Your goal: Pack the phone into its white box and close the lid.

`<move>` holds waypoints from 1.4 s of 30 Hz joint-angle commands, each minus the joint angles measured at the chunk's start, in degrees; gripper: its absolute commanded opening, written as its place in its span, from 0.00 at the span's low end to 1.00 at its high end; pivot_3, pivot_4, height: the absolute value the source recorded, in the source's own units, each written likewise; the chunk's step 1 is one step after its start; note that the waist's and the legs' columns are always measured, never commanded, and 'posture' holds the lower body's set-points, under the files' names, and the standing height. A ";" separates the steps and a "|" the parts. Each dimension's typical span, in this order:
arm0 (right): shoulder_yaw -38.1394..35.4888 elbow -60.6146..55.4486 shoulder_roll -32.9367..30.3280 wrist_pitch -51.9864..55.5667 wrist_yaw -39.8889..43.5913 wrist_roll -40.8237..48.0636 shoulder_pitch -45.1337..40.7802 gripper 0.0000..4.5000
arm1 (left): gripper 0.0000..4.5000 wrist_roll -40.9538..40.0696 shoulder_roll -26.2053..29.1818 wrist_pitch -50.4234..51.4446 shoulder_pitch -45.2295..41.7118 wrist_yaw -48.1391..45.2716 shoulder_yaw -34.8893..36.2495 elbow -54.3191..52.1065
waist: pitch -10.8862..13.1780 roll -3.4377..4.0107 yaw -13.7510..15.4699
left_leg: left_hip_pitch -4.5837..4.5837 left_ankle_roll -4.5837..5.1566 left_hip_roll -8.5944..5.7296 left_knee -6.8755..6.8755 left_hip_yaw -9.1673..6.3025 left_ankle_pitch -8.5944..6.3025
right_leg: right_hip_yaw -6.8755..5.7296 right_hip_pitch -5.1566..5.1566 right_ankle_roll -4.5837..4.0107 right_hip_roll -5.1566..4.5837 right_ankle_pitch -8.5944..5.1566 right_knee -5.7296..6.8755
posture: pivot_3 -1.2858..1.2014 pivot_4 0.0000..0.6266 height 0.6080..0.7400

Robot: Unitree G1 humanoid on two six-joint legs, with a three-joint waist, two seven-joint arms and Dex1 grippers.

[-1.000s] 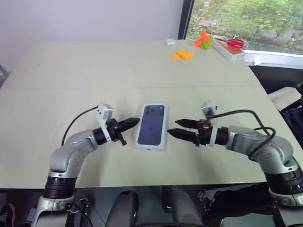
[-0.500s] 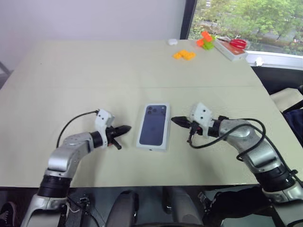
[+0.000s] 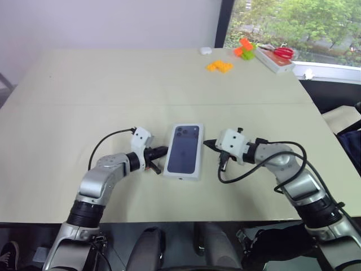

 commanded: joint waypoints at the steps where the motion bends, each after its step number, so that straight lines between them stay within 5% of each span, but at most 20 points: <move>1: -0.17 -2.10 0.58 -0.01 0.81 -0.71 -0.63 0.00 | 0.00 -0.02 -0.53 0.86 0.37 -0.26 -0.73 -0.98 | -0.01 0.00 -0.03 | 0.00 0.00 -0.01 0.00 0.00 0.00 | 0.00 0.00 0.00 0.00 0.00 0.00 | 0.52 0.24 1.00; 24: -0.07 -3.07 2.18 1.33 3.22 -3.17 0.01 0.00 | 0.00 -4.27 -5.89 6.68 -2.18 0.63 2.58 -8.02 | -0.02 0.01 -0.09 | 0.00 -0.05 -0.03 0.02 -0.02 0.03 | 0.00 0.00 -0.01 -0.01 0.01 0.03 | 0.52 0.24 1.00; 42: -1.34 -4.66 1.92 2.34 4.69 -4.19 1.98 0.00 | 0.00 -2.25 -3.93 6.32 0.85 -0.18 0.31 -9.38 | -0.02 0.01 -0.11 | 0.01 -0.08 -0.04 0.02 -0.06 0.04 | -0.01 0.01 -0.01 0.00 0.01 0.05 | 0.52 0.24 1.00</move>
